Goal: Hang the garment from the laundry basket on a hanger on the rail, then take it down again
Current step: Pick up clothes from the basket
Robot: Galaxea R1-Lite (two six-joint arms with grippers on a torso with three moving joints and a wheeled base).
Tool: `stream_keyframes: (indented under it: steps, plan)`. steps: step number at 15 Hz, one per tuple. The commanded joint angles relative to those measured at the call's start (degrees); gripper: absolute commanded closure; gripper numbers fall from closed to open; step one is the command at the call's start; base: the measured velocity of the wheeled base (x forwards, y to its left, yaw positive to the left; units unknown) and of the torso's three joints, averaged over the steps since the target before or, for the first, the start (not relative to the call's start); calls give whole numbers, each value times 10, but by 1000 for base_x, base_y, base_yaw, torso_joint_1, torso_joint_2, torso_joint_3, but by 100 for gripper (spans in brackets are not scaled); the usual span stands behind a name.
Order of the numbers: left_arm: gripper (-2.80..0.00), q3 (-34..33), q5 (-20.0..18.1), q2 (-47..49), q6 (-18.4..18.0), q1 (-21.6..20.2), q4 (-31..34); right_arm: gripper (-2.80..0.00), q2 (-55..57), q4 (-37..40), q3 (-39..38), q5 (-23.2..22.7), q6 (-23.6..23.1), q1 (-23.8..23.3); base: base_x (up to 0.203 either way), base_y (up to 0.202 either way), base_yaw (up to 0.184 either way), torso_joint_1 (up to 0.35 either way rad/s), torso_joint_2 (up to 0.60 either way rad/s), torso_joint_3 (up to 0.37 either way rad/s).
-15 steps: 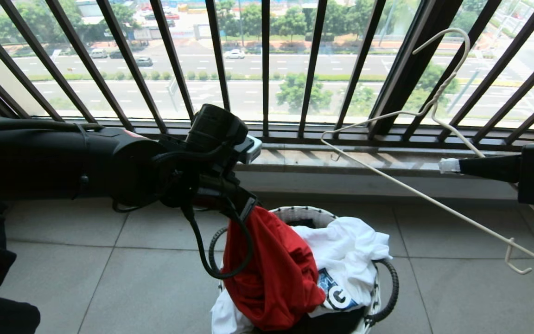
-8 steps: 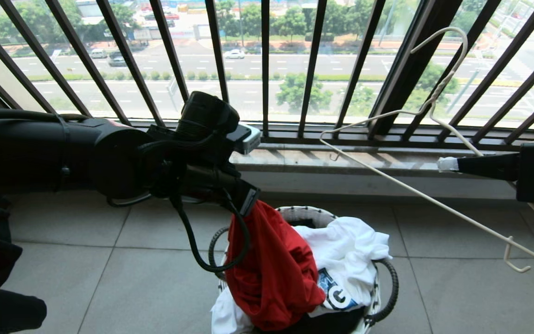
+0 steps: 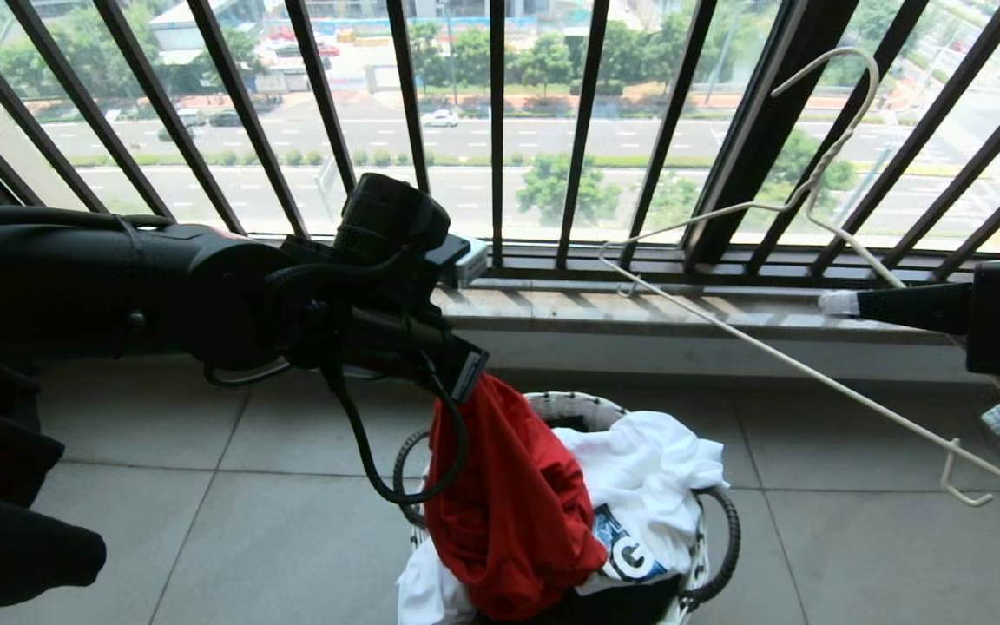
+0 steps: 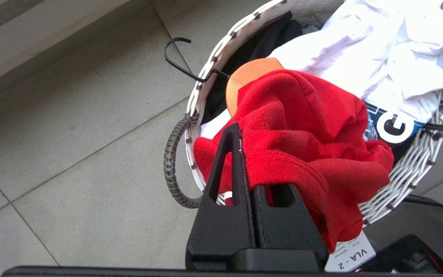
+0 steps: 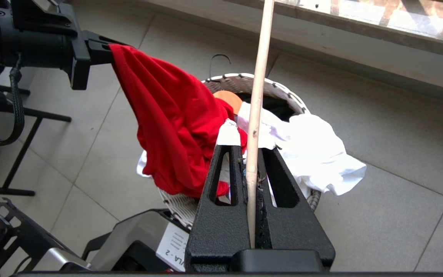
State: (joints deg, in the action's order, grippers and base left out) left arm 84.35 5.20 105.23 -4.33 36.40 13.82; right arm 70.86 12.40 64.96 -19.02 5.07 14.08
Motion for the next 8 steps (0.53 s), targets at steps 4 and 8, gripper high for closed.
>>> stream_keyframes:
  steps: [4,8]
  plan:
    - [0,3,1,-2,0,-1,0,0,1,-8,-1,-1,0,-2,0,0,0,1,3,198]
    - [0,9,1,2,3,-5,0,0,0,-8,-1,0,0,-5,0,0,0,5,3,199]
